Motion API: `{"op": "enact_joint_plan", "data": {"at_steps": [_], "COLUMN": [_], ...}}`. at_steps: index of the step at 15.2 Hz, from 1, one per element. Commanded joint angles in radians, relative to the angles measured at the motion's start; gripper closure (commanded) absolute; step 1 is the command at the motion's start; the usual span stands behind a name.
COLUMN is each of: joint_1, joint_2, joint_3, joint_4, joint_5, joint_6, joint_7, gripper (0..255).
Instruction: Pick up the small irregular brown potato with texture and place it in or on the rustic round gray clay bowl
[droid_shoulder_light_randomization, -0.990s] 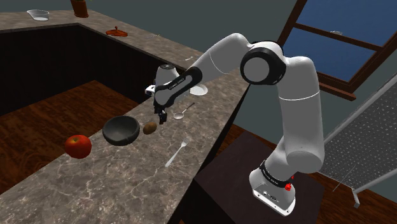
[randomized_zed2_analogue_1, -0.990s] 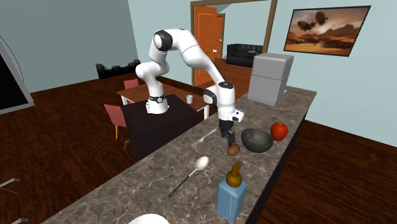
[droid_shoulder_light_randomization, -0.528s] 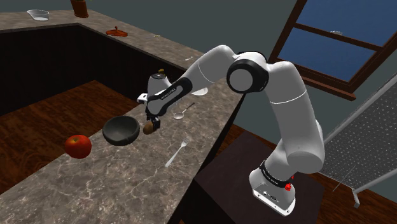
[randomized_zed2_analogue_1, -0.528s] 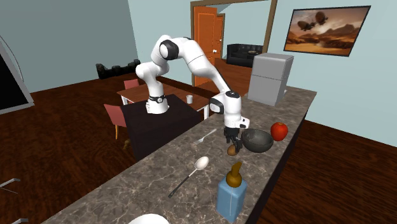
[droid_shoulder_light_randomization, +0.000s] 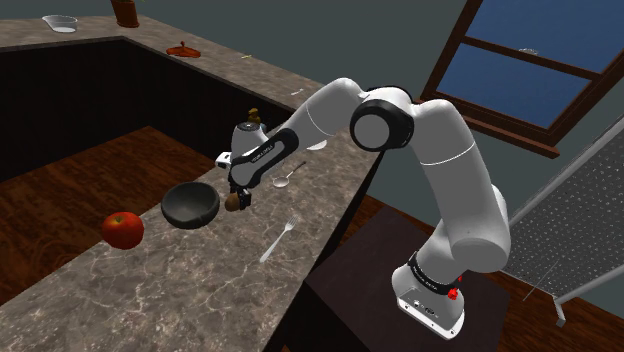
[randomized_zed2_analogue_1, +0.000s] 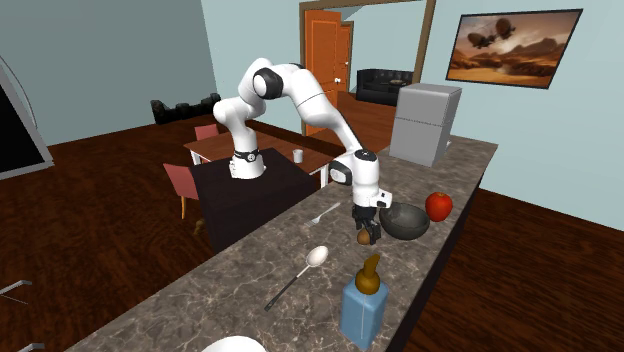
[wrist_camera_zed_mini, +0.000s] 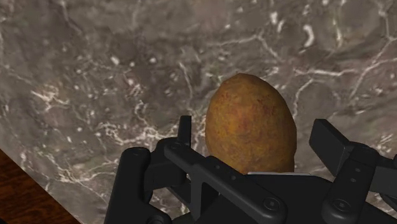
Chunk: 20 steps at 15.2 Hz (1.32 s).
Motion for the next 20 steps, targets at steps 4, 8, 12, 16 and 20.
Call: {"op": "enact_joint_plan", "data": {"at_steps": [4,8,12,16,20], "joint_1": [0.000,0.000,0.000,0.000,0.000], "joint_2": [0.001,0.001,0.001,-0.023,-0.068], "joint_3": [0.000,0.000,0.000,0.000,0.000], "joint_4": [0.001,0.001,0.000,-0.009,-0.026], "joint_5": [0.000,0.000,0.000,0.000,0.000], "joint_6": [0.000,0.000,0.000,-0.013,-0.041], "joint_7": [0.000,0.000,0.000,0.001,0.003], "gripper": [0,255,255,255,255]}}
